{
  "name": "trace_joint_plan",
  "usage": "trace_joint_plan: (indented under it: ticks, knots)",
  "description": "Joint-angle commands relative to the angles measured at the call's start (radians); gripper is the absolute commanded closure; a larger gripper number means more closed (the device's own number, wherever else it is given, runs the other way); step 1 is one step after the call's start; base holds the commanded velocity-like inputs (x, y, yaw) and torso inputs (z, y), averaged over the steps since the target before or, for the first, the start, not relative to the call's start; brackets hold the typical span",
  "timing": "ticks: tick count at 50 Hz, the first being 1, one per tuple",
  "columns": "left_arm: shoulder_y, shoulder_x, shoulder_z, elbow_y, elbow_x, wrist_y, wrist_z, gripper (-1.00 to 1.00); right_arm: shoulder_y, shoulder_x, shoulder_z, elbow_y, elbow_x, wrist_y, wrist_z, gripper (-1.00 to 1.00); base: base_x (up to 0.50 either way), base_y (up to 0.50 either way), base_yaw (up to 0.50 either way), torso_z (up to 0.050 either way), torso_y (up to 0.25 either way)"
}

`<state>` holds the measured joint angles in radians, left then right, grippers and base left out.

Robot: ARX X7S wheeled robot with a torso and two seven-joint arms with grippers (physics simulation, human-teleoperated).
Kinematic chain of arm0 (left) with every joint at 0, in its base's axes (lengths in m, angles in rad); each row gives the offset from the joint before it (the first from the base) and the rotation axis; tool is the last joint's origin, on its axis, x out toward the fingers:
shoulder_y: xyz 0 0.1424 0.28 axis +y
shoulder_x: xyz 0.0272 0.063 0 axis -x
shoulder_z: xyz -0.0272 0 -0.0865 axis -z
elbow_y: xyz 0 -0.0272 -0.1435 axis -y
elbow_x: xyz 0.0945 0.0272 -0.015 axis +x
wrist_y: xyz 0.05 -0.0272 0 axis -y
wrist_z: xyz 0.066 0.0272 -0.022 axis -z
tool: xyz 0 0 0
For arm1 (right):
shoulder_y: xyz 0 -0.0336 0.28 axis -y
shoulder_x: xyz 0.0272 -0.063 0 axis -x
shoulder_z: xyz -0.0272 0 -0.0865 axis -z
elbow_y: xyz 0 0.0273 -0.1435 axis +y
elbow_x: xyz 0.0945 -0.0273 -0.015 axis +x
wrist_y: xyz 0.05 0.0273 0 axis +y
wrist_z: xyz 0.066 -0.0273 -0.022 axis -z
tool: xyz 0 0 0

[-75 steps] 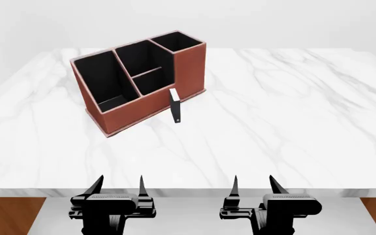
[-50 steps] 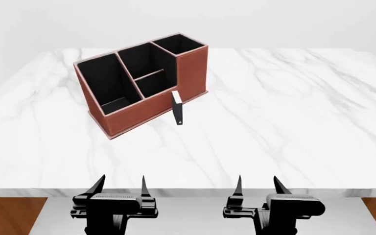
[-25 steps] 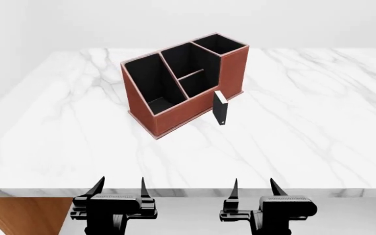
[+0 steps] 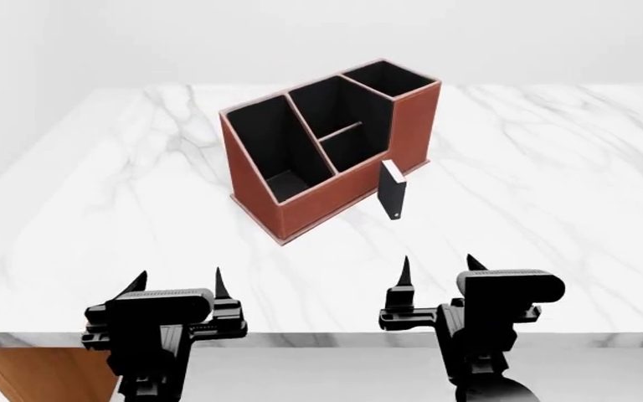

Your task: Pick up the book and place it in the left compartment of the caddy.

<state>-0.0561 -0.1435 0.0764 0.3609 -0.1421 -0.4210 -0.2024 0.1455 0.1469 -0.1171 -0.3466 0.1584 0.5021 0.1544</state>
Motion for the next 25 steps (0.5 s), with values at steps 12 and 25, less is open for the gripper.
trace_joint_plan:
  ticks: [12, 25]
  knots:
    - [-0.015, -0.01, -0.04, 0.109, -0.022, -0.097, -0.007, -1.0, 0.067, 0.014, 0.004, -0.136, 0.024, 0.18, -0.024, -1.0, 0.5, 0.0, 0.0, 0.0, 0.0]
    - [-0.014, -0.02, -0.038, 0.11, -0.034, -0.092, -0.013, -1.0, 0.074, 0.022, -0.001, -0.128, 0.033, 0.18, -0.019, -1.0, 0.5, 0.0, 0.0, 0.0, 0.0]
